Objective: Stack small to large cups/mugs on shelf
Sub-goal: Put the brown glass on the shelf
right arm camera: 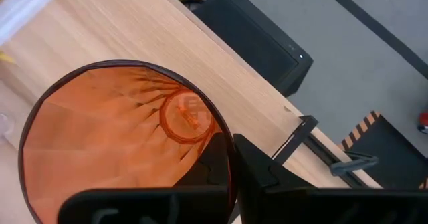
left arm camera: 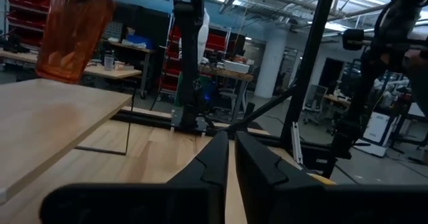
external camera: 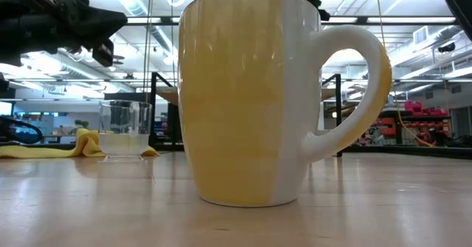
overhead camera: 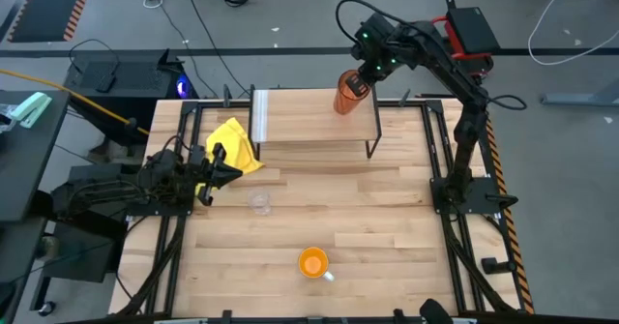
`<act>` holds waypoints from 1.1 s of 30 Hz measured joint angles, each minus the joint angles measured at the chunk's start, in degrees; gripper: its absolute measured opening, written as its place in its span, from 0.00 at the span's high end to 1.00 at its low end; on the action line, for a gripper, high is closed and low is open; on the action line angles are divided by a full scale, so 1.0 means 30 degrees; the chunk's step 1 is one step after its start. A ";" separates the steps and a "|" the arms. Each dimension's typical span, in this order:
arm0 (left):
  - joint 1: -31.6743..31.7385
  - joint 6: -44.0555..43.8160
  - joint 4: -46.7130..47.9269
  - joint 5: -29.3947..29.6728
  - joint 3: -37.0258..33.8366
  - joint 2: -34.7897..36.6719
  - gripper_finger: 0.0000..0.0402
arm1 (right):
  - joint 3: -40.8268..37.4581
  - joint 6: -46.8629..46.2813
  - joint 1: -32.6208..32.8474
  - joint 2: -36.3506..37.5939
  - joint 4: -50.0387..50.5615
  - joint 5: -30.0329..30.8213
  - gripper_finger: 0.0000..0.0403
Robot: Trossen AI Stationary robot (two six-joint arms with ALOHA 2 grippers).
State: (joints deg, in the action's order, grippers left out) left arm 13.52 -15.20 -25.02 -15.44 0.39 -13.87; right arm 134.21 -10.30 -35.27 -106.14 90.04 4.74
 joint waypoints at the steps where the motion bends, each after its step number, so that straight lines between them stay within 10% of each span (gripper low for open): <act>1: 0.0003 0.0003 -0.0106 0.0000 0.0003 0.0006 0.92 | 0.0000 0.0031 0.0000 0.0017 0.0000 -0.0002 0.98; 33: 0.0006 -0.0008 -0.0281 0.0000 0.0000 0.0007 0.93 | -0.0791 0.1148 -0.0831 0.0062 -0.0007 -0.0611 0.98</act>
State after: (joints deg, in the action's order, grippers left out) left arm 13.54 -15.22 -25.87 -15.44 0.39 -13.85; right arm 131.84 -6.85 -37.76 -105.95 90.02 2.90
